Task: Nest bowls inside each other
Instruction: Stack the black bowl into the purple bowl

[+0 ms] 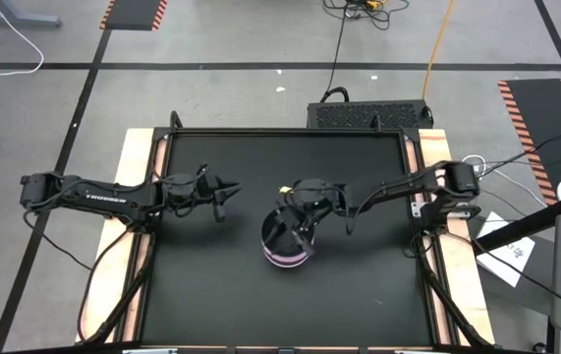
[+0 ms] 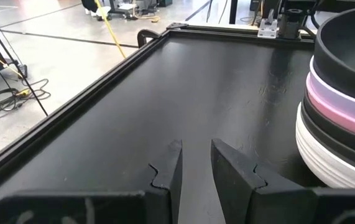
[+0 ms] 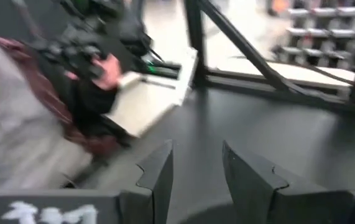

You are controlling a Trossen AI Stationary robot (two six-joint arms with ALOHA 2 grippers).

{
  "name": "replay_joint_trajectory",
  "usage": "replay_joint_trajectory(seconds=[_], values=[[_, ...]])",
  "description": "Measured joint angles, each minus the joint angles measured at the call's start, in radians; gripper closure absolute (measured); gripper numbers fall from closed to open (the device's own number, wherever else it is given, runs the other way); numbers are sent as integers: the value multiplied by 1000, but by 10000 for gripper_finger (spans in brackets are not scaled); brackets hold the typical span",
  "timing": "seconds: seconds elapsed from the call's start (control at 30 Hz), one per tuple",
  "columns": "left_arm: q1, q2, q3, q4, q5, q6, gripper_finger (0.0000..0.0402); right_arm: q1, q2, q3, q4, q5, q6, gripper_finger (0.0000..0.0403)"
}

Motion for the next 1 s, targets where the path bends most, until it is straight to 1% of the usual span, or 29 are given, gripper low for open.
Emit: replay_joint_trajectory(seconds=[0.1, 0.17, 0.33, 0.5, 0.63, 0.73, 1.0], values=[[0, 0, 0, -6, 2, 0, 314, 0, -42, -1, -115, 102, -55, 275], [0, 0, 0, -6, 3, 0, 314, 0, -60, -20, -127, 125, -61, 275], [0, 0, 0, -7, 3, 0, 314, -7, -100, -124, -39, 128, -41, 275], [0, 0, 0, -8, 4, 0, 314, -25, -163, -257, 112, 179, -5, 275], [0, 0, 0, -7, 4, 0, 314, -27, -194, -326, 211, 178, 22, 275], [0, 0, 0, -5, 4, -2, 314, -28, -192, -350, 224, 178, 42, 275], [0, 0, 0, 20, 4, -4, 314, -26, -192, -352, 211, 177, 44, 275]])
